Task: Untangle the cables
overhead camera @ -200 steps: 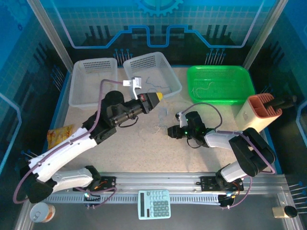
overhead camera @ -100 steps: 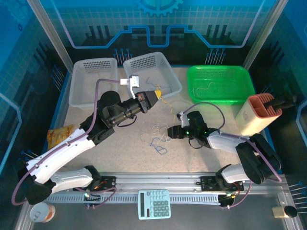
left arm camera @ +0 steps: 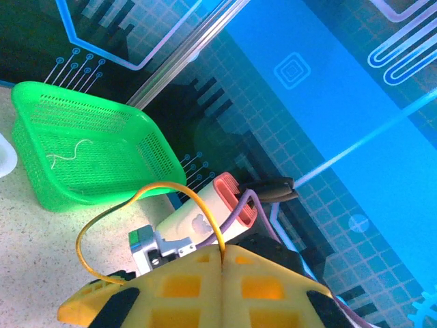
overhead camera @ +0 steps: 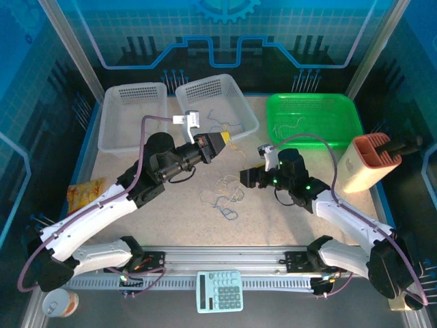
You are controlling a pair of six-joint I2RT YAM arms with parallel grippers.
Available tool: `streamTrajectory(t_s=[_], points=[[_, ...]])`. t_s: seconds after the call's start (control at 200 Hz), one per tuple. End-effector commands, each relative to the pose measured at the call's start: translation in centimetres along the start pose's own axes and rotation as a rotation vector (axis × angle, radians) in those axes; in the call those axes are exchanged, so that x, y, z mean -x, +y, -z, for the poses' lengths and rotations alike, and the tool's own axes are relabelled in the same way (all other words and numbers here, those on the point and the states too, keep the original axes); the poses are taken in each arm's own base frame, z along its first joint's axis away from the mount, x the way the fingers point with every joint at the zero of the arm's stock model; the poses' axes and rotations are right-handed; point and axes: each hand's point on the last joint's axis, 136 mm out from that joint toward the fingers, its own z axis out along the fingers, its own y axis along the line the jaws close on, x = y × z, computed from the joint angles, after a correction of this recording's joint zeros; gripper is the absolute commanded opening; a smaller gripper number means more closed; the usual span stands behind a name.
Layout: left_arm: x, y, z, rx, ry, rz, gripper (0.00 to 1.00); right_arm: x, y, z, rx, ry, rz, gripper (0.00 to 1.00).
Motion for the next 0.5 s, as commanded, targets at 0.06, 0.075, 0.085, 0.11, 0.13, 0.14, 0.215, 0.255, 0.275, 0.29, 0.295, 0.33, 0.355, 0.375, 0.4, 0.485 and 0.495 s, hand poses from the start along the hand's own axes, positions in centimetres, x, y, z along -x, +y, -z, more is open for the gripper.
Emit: streamTrajectory(t_s=[0.06,0.075,0.085,0.11,0.13,0.14,0.215,0.255,0.275,0.29,0.295,0.33,0.355,0.375,0.4,0.485,0.495], points=[[2.5,-3.2,0.3,-0.084,-0.059,-0.045,0.00,0.4,0.4,-0.1,-0.003,0.008,0.006,0.69],[2.6,-3.5,0.4,-0.090,-0.061,-0.046,0.00,0.4,0.4,-0.2,0.000,0.008,0.004,0.68],[2.7,-3.6,0.4,-0.092,-0.063,-0.048,0.00,0.3,0.4,-0.2,0.002,0.010,0.002,0.67],[2.9,-3.9,0.4,-0.097,-0.065,-0.051,0.00,0.3,0.4,-0.4,0.006,0.011,-0.001,0.65],[3.1,-4.1,0.5,-0.100,-0.069,-0.054,0.00,0.2,0.4,-0.5,0.009,0.012,-0.005,0.64],[3.2,-4.2,0.5,-0.103,-0.071,-0.056,0.00,0.2,0.4,-0.6,0.010,0.013,-0.007,0.63],[3.9,-5.0,0.5,-0.116,-0.084,-0.069,0.00,-0.2,0.1,-1.2,0.012,0.019,-0.019,0.59],[4.2,-5.3,0.6,-0.118,-0.092,-0.079,0.00,-0.6,-0.1,-1.5,0.008,0.026,-0.026,0.59],[4.5,-5.4,0.6,-0.120,-0.099,-0.085,0.00,-0.8,-0.2,-1.7,0.006,0.029,-0.029,0.59],[4.7,-5.5,0.7,-0.120,-0.104,-0.090,0.00,-0.9,-0.3,-1.8,0.004,0.032,-0.031,0.59],[4.8,-5.6,0.7,-0.120,-0.105,-0.091,0.00,-1.0,-0.3,-1.8,0.003,0.033,-0.032,0.59],[5.2,-5.9,0.8,-0.120,-0.115,-0.104,0.00,-1.2,-0.5,-2.0,-0.003,0.038,-0.036,0.59],[5.6,-6.0,0.9,-0.117,-0.122,-0.114,0.00,-1.6,-0.8,-2.2,-0.010,0.045,-0.040,0.59],[5.9,-6.2,1.0,-0.117,-0.130,-0.122,0.00,-1.8,-0.9,-2.2,-0.014,0.049,-0.044,0.59],[6.3,-6.2,1.1,-0.111,-0.138,-0.131,0.00,-2.0,-1.0,-2.3,-0.016,0.052,-0.046,0.59],[8.1,-6.9,1.9,-0.099,-0.178,-0.175,0.00,-2.9,-1.4,-2.5,-0.026,0.069,-0.054,0.61],[8.3,-6.9,2.0,-0.094,-0.185,-0.181,0.00,-3.0,-1.5,-2.5,-0.027,0.070,-0.054,0.62]])
